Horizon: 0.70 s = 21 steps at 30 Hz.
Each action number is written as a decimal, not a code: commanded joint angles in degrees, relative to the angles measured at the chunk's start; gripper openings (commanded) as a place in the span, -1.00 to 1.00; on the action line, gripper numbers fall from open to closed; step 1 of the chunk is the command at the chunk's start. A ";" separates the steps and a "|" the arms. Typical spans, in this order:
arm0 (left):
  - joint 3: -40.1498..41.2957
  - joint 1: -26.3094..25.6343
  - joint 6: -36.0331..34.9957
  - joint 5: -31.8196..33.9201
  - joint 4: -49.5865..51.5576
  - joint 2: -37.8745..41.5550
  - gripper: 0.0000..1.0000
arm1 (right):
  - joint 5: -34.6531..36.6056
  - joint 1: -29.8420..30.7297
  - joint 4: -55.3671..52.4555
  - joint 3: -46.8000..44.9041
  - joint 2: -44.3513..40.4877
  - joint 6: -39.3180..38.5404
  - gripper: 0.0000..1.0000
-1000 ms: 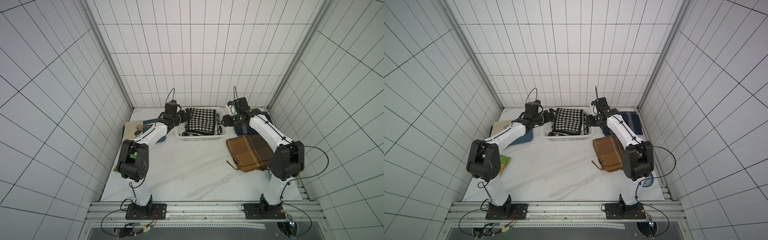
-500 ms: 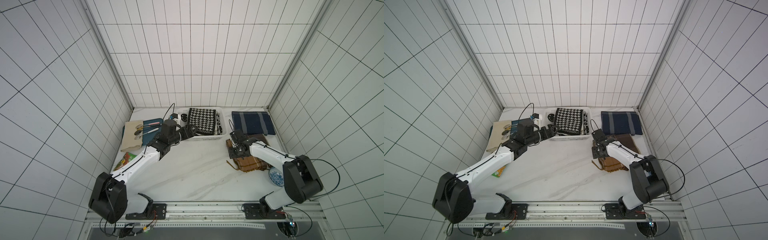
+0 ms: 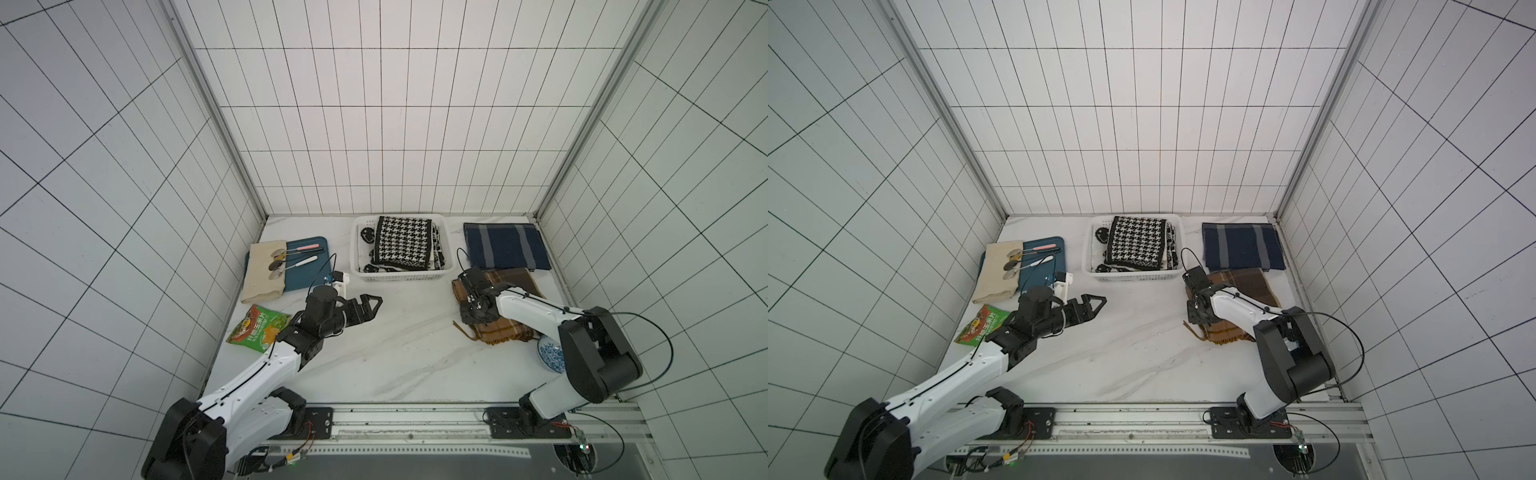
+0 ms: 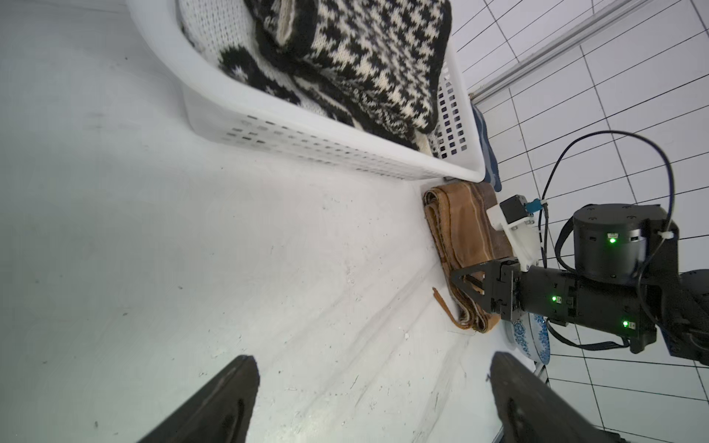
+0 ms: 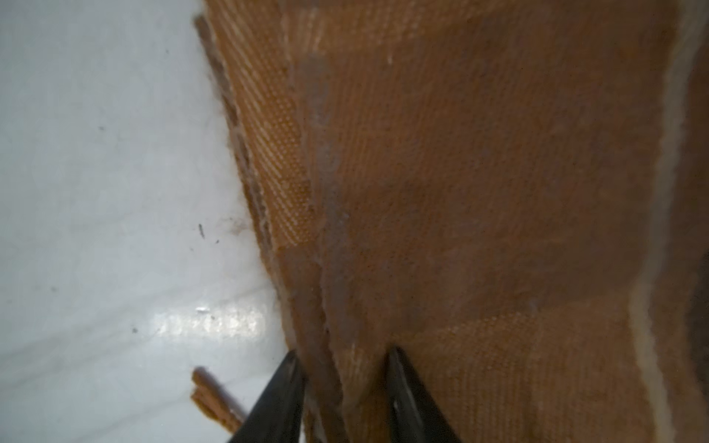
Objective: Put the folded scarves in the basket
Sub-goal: Move the scarf to the center of the board.
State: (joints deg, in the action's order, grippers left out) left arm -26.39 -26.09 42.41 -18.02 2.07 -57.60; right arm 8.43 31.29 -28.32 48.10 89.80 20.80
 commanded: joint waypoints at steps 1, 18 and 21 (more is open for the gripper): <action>1.23 0.47 -1.63 -1.27 -1.83 -0.98 0.96 | -2.11 1.19 1.18 -2.14 1.05 1.50 -0.45; 3.57 0.54 -2.73 -7.75 -8.99 -10.58 0.95 | -16.20 25.13 13.74 3.09 3.89 11.72 -0.20; 3.58 -1.24 -1.73 -7.72 -10.54 -13.43 0.95 | -22.32 25.62 19.30 2.89 3.23 12.21 -0.07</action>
State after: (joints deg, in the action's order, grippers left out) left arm -22.09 -26.04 41.15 -26.76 -6.26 -69.30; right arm -6.66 56.34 -14.13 49.47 92.60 30.83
